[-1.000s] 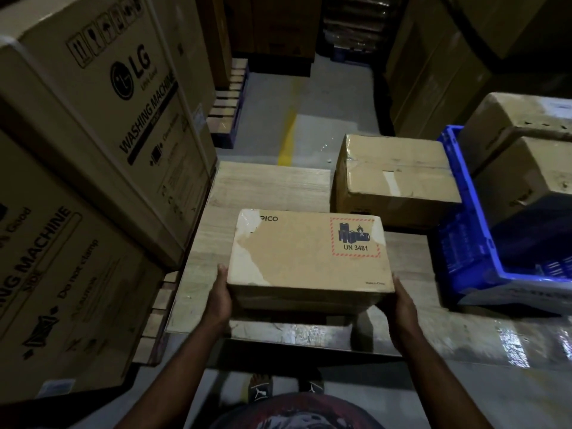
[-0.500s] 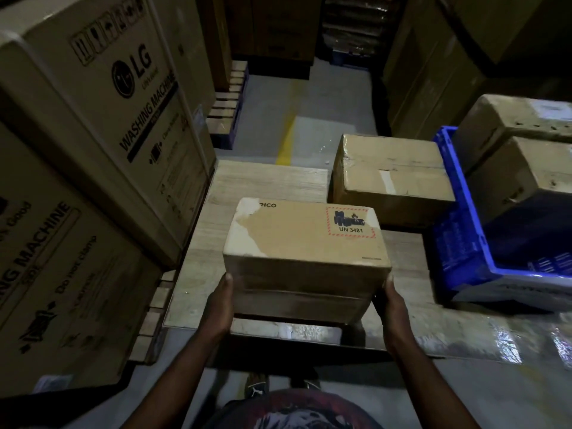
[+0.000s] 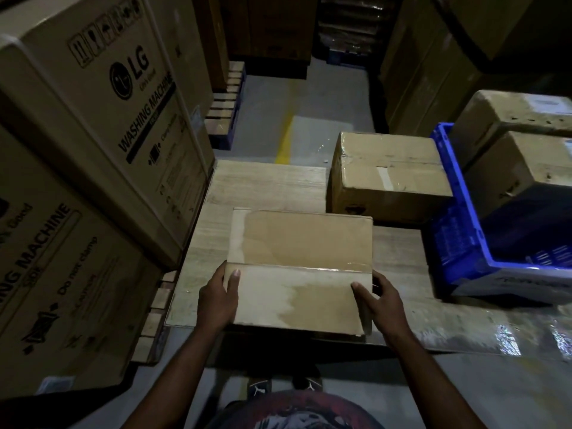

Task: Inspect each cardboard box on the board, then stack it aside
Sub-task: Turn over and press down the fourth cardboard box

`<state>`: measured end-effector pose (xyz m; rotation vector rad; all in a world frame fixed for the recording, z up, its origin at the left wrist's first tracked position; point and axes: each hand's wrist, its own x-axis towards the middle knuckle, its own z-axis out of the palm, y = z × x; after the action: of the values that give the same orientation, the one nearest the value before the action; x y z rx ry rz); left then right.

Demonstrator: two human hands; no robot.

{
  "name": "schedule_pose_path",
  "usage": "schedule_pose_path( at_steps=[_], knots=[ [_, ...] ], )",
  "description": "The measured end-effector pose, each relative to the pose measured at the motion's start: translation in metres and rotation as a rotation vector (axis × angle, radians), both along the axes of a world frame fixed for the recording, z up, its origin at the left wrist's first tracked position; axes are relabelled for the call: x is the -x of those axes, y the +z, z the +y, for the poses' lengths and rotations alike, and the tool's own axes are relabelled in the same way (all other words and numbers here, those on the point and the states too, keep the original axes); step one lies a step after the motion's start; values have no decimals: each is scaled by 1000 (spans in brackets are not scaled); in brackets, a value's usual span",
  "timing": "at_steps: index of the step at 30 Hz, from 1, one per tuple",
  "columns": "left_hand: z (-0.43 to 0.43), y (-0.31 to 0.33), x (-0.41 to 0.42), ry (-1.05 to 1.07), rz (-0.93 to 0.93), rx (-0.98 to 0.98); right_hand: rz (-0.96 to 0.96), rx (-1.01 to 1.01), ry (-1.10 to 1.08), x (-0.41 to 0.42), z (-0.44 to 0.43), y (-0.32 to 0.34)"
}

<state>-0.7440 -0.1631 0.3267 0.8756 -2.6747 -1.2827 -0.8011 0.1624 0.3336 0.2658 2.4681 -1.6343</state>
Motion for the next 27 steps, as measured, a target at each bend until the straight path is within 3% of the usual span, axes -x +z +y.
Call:
schedule_pose_path(
  at_steps=[21,27],
  knots=[
    [-10,0,51,-5,-114,16,-133,-54,-62,48,-27,-1],
    [-5,2,16,43,-275,-203,-200,190,-96,-1,-11,-18]
  ],
)
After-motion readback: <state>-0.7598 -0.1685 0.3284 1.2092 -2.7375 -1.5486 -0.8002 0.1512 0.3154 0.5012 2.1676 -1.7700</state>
